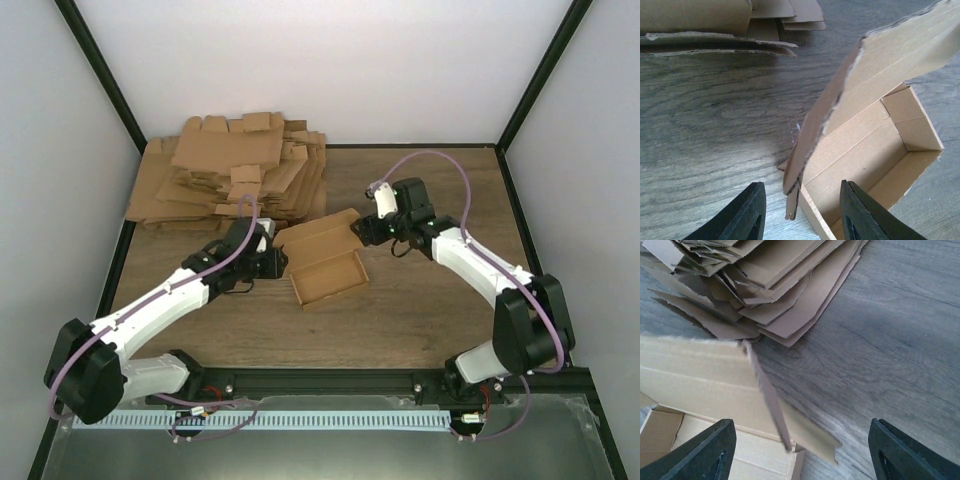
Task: Fold the paper box
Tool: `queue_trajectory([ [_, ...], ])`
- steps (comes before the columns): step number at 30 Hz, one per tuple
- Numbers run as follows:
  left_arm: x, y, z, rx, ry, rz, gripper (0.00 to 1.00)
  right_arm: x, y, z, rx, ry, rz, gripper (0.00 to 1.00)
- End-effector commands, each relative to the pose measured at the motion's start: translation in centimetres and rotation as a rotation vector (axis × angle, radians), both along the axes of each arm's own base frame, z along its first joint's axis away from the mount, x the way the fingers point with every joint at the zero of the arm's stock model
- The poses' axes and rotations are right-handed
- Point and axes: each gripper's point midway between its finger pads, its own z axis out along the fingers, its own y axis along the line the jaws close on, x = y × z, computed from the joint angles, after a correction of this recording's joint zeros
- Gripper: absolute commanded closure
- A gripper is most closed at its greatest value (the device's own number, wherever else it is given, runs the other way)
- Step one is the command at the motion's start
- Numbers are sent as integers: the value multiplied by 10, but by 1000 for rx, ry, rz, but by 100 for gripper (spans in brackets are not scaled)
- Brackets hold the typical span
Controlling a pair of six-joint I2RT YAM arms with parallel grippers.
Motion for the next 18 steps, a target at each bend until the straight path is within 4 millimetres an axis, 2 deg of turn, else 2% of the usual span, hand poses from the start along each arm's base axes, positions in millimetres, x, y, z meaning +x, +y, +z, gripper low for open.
queue_trajectory([
  [1, 5, 0, 3, 1, 7, 21, 57, 14, 9, 8, -3, -22, 73, 25],
  [5, 4, 0, 2, 4, 13, 25, 60, 17, 15, 1, -2, -13, 124, 27],
  [10, 5, 2, 5, 22, 17, 27, 61, 20, 16, -10, -13, 25, 133, 36],
  [15, 4, 5, 9, 37, 12, 26, 61, 19, 14, -10, -24, 17, 131, 45],
  [18, 4, 4, 11, 35, 11, 19, 67, 17, 13, -11, -24, 26, 132, 51],
])
